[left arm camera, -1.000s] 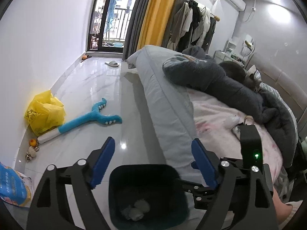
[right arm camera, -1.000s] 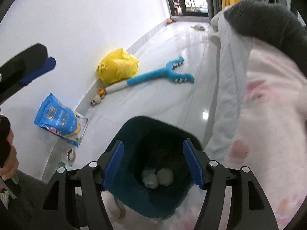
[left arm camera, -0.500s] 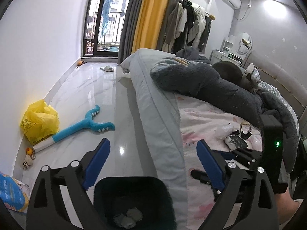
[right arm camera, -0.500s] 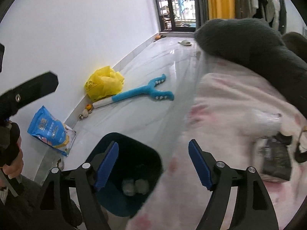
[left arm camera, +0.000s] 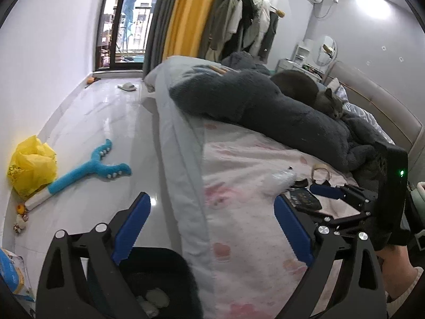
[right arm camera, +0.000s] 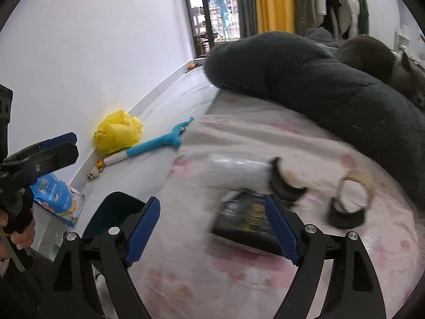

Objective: Collect trash
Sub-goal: 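Move both tools back over the bed toward the black packet and bubble wrap, then grasp the black Face packet with the left tool while the right grasps the bubble-wrap roll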

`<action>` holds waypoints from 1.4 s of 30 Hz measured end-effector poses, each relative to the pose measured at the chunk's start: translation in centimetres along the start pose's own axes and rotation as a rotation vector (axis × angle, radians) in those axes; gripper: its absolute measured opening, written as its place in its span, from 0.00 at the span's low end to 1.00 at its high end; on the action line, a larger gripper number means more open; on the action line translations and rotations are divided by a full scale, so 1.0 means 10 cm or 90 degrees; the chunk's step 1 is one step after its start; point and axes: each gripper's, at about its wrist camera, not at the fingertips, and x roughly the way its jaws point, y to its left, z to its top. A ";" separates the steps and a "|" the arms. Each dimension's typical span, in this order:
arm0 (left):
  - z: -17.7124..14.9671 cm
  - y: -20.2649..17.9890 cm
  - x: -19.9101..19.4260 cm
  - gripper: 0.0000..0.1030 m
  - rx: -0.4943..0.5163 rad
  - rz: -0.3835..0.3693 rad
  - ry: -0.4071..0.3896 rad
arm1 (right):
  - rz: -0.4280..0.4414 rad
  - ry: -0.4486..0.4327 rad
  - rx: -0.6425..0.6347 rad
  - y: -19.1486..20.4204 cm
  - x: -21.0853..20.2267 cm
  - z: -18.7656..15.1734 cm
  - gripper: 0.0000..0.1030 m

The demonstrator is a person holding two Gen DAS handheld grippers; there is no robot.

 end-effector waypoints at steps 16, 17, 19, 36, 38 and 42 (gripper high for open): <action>-0.08 -0.71 0.58 0.93 0.043 -0.045 0.050 | -0.035 -0.011 0.000 -0.87 -0.35 -0.16 0.89; -0.09 -0.75 0.62 0.93 0.045 -0.049 0.054 | -0.034 -0.009 0.000 -0.91 -0.35 -0.18 0.89; -0.10 -0.82 0.70 0.94 0.045 -0.061 0.069 | -0.035 -0.004 0.002 -1.01 -0.38 -0.22 0.89; -0.22 -1.34 1.27 0.94 0.057 -0.103 0.140 | 0.022 0.042 0.009 -1.56 -0.29 -0.49 0.91; -0.23 -1.37 1.31 0.94 0.062 -0.102 0.143 | 0.025 0.041 -0.004 -1.54 -0.31 -0.50 0.91; -0.23 -1.42 1.39 0.93 0.078 -0.096 0.142 | 0.044 0.046 -0.027 -1.51 -0.27 -0.46 0.91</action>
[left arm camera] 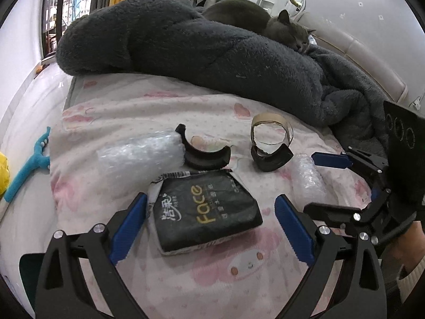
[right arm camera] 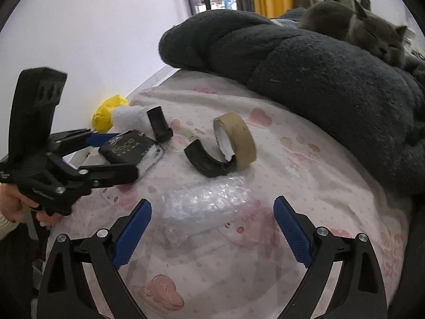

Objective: Collect trash
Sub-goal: 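Grasp the black Face packet with the left tool while the right grasps the bubble-wrap roll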

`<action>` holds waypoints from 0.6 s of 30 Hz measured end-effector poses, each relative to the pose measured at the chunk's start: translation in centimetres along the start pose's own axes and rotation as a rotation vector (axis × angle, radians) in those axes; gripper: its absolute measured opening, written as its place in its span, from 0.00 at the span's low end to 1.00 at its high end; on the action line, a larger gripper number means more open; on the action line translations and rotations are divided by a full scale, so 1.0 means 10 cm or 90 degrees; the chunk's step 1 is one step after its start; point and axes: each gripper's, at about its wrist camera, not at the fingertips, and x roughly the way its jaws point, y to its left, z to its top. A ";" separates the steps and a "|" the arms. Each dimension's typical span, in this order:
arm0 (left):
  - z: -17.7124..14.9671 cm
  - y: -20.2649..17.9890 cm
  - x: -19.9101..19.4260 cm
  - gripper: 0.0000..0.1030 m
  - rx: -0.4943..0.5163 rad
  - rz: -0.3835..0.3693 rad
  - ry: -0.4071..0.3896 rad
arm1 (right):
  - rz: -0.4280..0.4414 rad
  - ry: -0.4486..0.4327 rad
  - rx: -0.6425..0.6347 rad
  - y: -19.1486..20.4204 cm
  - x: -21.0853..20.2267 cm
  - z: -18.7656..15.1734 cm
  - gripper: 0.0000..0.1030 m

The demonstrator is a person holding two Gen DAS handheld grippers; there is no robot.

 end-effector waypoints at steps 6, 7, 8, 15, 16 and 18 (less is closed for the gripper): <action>0.05 -0.04 0.10 0.78 0.035 0.010 0.004 | 0.020 0.022 -0.007 -0.01 0.13 0.04 0.91; 0.06 -0.05 0.12 0.78 0.037 0.008 0.005 | 0.023 0.026 -0.009 -0.01 0.14 0.05 0.91; 0.07 -0.05 0.12 0.77 0.038 0.005 0.005 | 0.025 0.028 -0.011 -0.01 0.15 0.06 0.90; 0.09 -0.08 0.13 0.71 0.046 -0.015 0.001 | 0.029 0.038 0.008 -0.06 0.19 0.12 0.68; 0.09 -0.08 0.11 0.71 0.045 -0.018 0.001 | 0.027 0.038 0.010 -0.05 0.18 0.12 0.67; 0.09 -0.09 0.08 0.71 0.043 -0.027 -0.001 | 0.023 0.037 0.011 -0.04 0.16 0.13 0.67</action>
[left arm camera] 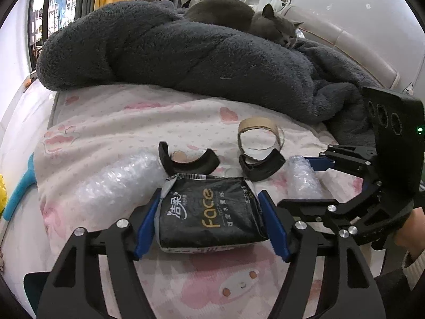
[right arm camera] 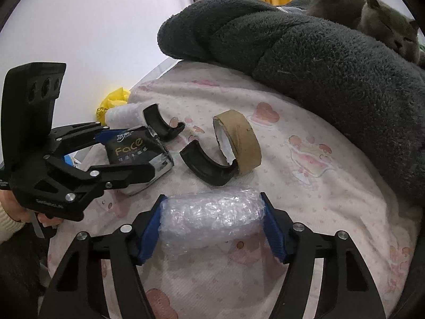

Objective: Collect trash
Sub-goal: 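Grasp the black Face packet with the left tool while the right grasps the bubble-wrap roll, then carry both items over the bin and open the left tool to drop the packet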

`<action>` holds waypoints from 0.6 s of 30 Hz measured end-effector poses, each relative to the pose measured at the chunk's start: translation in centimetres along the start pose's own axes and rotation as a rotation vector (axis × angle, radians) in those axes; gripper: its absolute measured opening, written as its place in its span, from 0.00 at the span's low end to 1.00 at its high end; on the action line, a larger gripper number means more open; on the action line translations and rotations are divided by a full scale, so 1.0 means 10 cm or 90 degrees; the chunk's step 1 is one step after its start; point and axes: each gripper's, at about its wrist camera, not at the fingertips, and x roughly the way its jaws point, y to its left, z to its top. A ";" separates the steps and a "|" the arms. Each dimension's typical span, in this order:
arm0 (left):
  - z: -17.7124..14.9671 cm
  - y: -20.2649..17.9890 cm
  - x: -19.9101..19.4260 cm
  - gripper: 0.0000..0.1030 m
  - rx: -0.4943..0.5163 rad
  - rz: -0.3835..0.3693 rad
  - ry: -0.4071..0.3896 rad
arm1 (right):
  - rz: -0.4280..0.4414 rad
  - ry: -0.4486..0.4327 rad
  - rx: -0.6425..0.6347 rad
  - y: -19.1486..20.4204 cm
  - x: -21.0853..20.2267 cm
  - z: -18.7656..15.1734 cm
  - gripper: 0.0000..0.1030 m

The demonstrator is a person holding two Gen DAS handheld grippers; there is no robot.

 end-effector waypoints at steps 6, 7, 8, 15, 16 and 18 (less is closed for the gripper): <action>-0.01 -0.04 -0.17 0.71 0.000 -0.019 -0.020 | -0.022 -0.020 0.029 -0.01 -0.16 -0.04 0.67; -0.02 -0.04 -0.19 0.71 0.000 -0.020 -0.022 | -0.028 -0.022 0.035 -0.01 -0.17 -0.04 0.67; -0.02 -0.05 -0.22 0.71 -0.001 -0.022 -0.024 | -0.032 -0.023 0.039 -0.01 -0.19 -0.04 0.66; -0.10 -0.04 -0.50 0.71 0.004 -0.017 -0.046 | -0.058 -0.041 0.060 0.10 -0.26 -0.12 0.66; -0.13 -0.03 -0.54 0.71 0.005 -0.013 -0.049 | -0.060 -0.044 0.062 0.11 -0.28 -0.13 0.66; -0.16 -0.01 -0.61 0.71 0.001 -0.007 -0.052 | -0.063 -0.050 0.066 0.17 -0.31 -0.16 0.66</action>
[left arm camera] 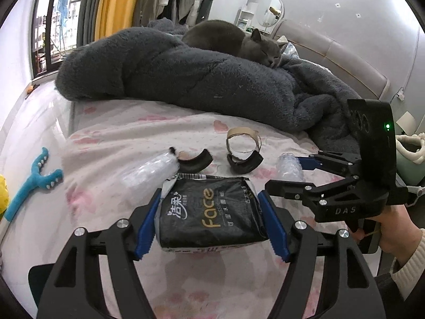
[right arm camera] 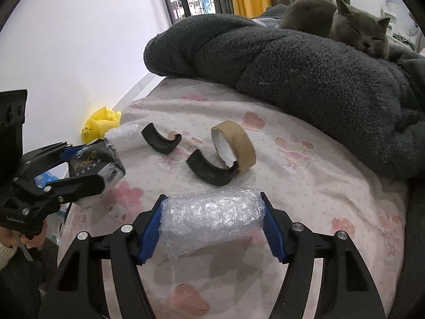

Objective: Collect trash
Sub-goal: 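Carry both items over the bin and open the left tool to drop the packet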

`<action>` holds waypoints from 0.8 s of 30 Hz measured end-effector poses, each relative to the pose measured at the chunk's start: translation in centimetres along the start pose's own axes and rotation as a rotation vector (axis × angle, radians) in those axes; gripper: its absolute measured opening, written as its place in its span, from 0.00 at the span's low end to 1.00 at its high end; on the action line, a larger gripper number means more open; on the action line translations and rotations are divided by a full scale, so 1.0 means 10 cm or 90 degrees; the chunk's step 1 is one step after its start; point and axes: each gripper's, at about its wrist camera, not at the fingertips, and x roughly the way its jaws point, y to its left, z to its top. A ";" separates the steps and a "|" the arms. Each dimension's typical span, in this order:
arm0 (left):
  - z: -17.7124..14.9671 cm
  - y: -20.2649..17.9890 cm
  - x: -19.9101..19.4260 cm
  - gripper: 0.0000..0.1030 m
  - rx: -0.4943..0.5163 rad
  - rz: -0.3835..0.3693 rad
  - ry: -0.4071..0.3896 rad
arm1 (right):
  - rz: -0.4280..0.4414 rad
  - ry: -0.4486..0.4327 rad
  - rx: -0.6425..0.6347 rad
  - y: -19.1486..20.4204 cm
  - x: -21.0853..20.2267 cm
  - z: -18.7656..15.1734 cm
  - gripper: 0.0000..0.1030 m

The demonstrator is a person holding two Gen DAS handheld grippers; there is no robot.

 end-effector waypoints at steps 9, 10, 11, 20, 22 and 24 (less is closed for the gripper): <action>-0.20 0.19 -0.33 0.71 -0.021 0.047 -0.013 | -0.046 -0.026 0.037 0.30 -0.07 -0.05 0.66; -0.22 0.21 -0.37 0.71 -0.023 0.053 -0.015 | -0.050 -0.027 0.039 0.33 -0.06 -0.04 0.66; -0.24 0.24 -0.41 0.71 -0.026 0.056 -0.016 | -0.053 -0.028 0.041 0.36 -0.06 -0.03 0.66; -0.46 0.51 -0.72 0.71 -0.045 0.102 -0.021 | -0.052 -0.047 0.056 0.70 -0.06 -0.04 0.66; -0.51 0.60 -0.78 0.71 -0.056 0.113 -0.021 | -0.048 -0.048 0.056 0.79 -0.04 -0.05 0.66; -0.55 0.69 -0.84 0.71 -0.063 0.124 -0.019 | -0.045 -0.048 0.052 0.88 -0.01 -0.05 0.66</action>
